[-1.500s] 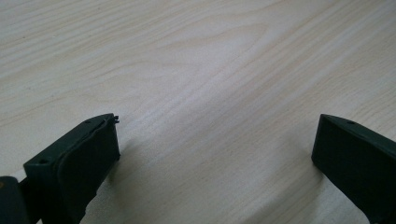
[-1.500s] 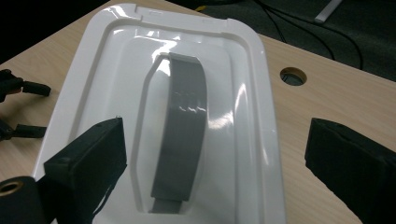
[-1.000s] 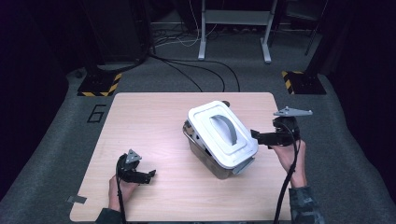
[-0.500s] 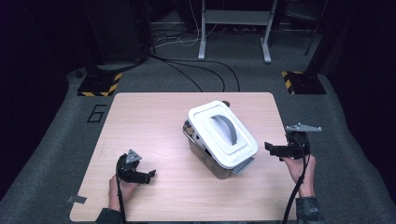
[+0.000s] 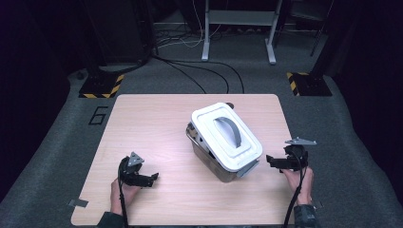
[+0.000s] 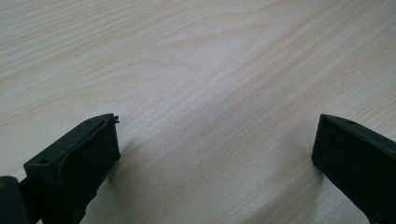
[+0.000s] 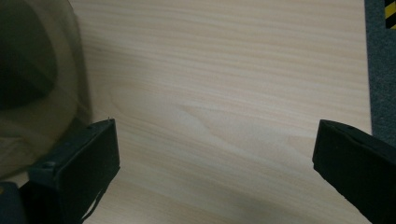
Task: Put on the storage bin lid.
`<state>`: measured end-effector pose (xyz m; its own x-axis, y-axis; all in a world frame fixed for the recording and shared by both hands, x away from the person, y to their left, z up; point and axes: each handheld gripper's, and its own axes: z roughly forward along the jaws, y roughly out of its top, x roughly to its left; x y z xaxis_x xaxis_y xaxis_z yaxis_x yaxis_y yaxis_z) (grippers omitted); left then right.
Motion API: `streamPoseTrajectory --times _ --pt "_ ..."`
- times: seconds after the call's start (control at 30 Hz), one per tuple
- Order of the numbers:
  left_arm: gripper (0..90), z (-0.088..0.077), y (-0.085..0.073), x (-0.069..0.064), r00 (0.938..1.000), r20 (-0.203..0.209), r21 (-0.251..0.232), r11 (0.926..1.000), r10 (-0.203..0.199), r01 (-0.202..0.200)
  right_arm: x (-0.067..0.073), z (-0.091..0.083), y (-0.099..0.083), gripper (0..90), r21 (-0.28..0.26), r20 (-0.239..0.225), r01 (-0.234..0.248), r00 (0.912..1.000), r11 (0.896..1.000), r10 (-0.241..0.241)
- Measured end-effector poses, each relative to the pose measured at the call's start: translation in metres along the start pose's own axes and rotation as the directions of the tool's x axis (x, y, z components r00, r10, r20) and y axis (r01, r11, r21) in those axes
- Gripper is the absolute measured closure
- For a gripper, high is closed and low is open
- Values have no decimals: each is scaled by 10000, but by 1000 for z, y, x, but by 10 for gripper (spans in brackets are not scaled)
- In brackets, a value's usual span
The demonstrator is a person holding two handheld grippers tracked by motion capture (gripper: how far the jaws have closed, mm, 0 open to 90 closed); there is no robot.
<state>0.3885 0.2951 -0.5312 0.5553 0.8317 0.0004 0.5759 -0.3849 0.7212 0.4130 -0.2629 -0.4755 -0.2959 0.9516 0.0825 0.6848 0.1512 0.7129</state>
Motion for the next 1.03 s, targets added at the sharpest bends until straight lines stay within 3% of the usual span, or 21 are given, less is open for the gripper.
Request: streamPoseTrajectory --times 0.5,0.77,1.03 --pt "4 0 0 0 10000 -13 54 10000 67 -67 0 33 -31 1 338 305 37 9995 9994 -48" --pt "4 0 0 0 10000 -19 43 10000 49 -49 1 37 -38 0 54 714 378 9967 9993 -381" --pt "6 -1 0 0 9999 -20 76 9999 103 -102 1 37 -39 0 -6 737 375 9966 9993 -373"
